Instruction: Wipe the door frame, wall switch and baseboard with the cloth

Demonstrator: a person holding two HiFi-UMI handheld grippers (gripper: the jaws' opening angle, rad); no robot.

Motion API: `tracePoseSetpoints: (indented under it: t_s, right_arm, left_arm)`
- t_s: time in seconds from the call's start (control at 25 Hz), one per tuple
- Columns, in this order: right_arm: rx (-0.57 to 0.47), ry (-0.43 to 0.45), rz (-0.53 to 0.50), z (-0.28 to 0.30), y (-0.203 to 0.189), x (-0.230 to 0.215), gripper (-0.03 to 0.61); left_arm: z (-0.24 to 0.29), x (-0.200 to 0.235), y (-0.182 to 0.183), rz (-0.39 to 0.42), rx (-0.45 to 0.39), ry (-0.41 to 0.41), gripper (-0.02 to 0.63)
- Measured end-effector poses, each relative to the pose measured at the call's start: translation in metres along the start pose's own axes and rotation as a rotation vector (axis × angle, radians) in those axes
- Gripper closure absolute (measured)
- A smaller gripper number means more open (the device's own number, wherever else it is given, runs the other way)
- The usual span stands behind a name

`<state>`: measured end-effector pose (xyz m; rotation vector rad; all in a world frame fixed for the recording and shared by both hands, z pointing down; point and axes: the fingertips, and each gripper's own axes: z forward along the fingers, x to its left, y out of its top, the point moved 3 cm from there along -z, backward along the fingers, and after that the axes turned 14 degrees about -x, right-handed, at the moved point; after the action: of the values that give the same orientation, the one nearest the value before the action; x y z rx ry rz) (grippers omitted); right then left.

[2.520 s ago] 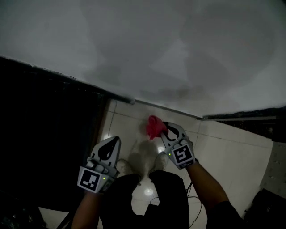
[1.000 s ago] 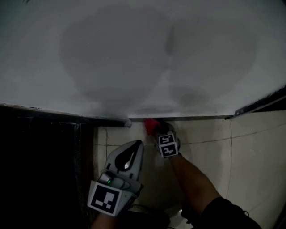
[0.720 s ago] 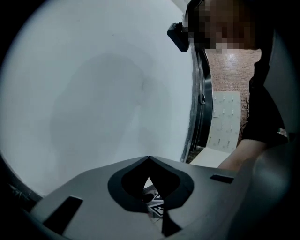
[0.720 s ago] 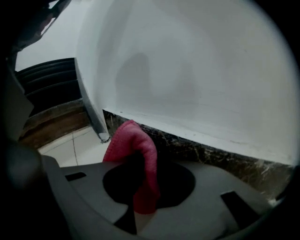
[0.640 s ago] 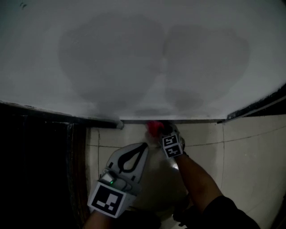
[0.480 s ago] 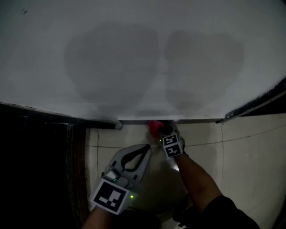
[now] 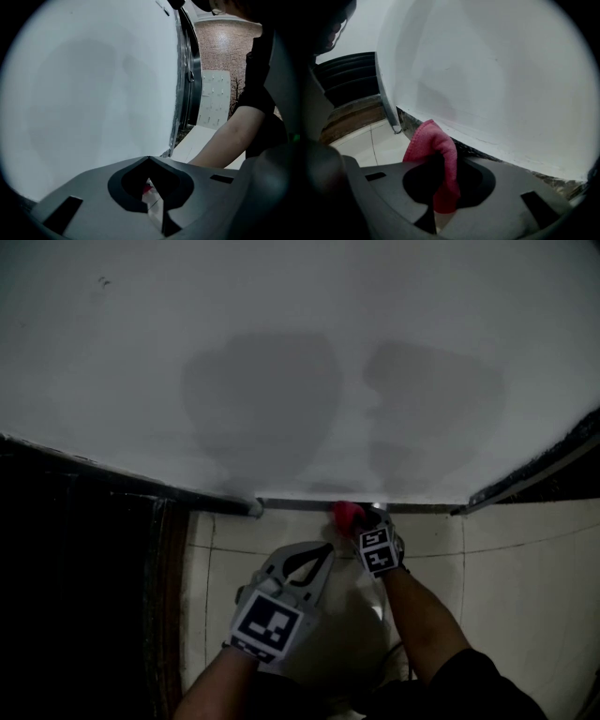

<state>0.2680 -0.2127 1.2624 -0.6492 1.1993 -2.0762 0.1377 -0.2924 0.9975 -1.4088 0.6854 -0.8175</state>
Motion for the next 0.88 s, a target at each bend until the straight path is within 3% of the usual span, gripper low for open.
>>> tracePoseSetpoints:
  t_s: [0.2,0.64,0.88]
  right_arm:
    - [0.006,-0.028,-0.008,-0.016,-0.009,-0.031,0.520]
    - [0.026,-0.131,-0.008,-0.059,-0.033,-0.107,0.520]
    - [0.009,-0.229,0.110,-0.077,-0.055,-0.137,0.520]
  left_arm:
    - [0.029,-0.024,-0.017,0.017,0.084,-0.037,0.611]
    - [0.062,-0.053,-0.034,0.007,0.137,-0.117,0.611]
    - [0.062,-0.058,-0.043,-0.002,0.177,-0.151,0.611]
